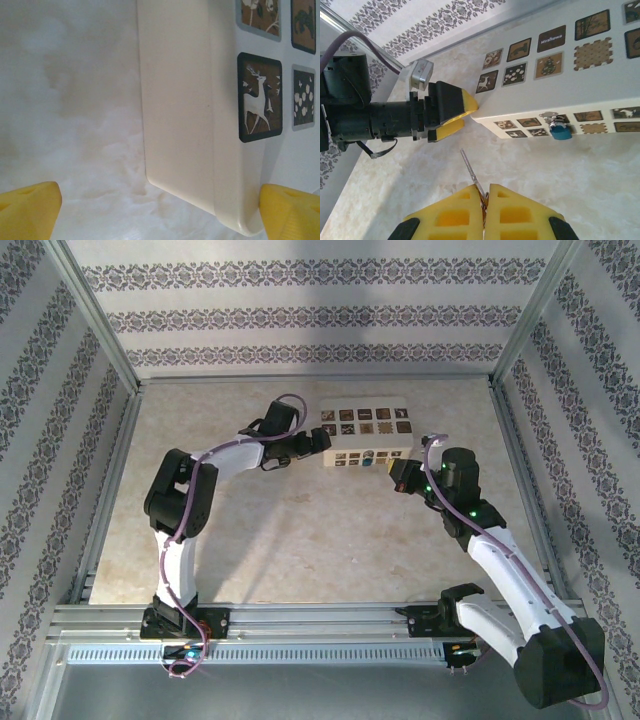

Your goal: Unlock the padlock with the key

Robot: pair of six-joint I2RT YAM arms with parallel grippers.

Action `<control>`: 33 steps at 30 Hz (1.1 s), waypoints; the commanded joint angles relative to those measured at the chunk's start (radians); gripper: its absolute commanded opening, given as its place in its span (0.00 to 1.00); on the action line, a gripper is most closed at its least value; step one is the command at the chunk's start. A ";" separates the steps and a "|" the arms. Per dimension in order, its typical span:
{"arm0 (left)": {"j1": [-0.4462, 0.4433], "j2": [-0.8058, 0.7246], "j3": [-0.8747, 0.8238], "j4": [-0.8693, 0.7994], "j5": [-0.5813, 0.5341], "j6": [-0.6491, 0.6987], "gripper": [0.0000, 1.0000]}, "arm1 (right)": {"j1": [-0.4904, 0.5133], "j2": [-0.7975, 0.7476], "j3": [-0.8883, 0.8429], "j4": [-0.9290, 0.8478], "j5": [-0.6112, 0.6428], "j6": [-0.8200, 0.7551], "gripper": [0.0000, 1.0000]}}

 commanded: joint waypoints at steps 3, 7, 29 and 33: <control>0.059 -0.020 -0.040 -0.110 -0.080 0.049 1.00 | -0.009 -0.019 0.034 -0.007 0.011 0.002 0.00; 0.088 -0.045 -0.053 -0.120 -0.084 0.062 1.00 | -0.009 -0.024 0.030 -0.012 0.010 0.002 0.00; -0.190 0.127 0.527 -0.319 -0.002 0.287 1.00 | -0.037 -0.065 0.085 -0.154 0.099 -0.017 0.00; -0.215 0.268 0.725 -0.390 0.011 0.324 1.00 | -0.042 -0.082 0.082 -0.171 0.108 -0.016 0.00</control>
